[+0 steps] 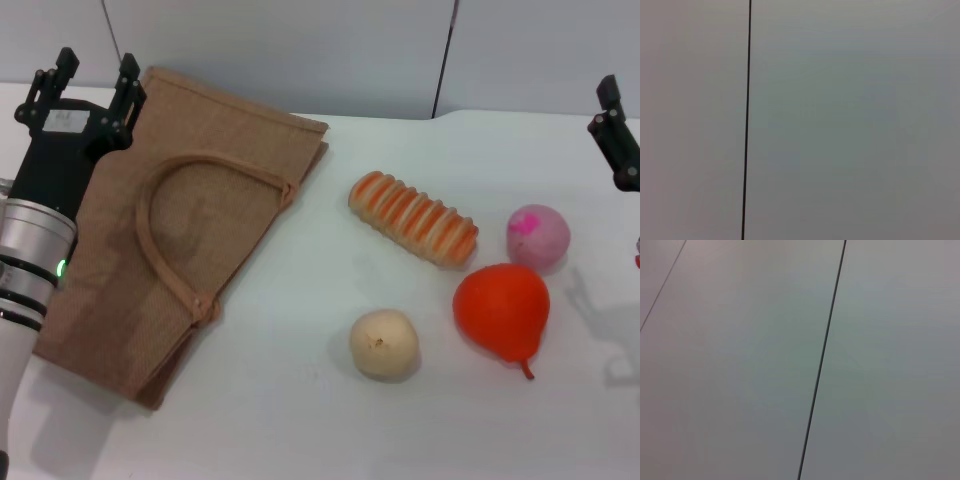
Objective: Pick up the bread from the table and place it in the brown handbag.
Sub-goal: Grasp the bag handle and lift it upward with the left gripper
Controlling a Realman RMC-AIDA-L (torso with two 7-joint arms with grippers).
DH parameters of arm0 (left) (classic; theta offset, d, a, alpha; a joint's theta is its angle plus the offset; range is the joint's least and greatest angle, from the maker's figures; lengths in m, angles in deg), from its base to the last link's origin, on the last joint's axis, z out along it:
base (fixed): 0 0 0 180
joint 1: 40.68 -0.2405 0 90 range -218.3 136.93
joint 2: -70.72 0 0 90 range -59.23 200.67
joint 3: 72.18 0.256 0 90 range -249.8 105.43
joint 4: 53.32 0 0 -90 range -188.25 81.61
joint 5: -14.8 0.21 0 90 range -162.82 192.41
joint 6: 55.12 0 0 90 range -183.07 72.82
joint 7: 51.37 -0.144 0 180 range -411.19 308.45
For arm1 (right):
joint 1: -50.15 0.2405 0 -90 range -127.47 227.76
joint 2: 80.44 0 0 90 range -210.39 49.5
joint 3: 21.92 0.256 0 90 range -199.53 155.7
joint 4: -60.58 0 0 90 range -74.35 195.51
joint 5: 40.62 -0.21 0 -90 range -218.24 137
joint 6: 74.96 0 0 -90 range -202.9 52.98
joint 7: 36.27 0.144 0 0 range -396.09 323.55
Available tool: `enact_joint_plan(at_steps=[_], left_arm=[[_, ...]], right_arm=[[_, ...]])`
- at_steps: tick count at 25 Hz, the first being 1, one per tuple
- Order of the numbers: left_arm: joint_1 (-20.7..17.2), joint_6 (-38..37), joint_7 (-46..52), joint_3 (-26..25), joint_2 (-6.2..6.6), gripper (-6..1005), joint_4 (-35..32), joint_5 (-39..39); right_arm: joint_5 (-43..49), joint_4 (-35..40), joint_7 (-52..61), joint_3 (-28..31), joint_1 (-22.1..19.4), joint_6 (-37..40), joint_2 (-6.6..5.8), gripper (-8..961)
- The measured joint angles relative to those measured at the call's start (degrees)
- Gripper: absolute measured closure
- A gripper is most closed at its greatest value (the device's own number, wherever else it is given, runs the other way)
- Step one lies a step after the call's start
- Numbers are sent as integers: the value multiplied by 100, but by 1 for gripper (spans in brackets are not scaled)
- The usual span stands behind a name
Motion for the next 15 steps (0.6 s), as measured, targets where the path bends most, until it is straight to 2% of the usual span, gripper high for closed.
enact_joint_plan(at_steps=[11,15], left_arm=[[0,60,47,-2,12,308,13,-43],[25,364,801,-1,58,308,134,-3]], right_arm=[[-4,0,0,0,15,138,0,72],[-9,61,1,7,33,418,-2,73]])
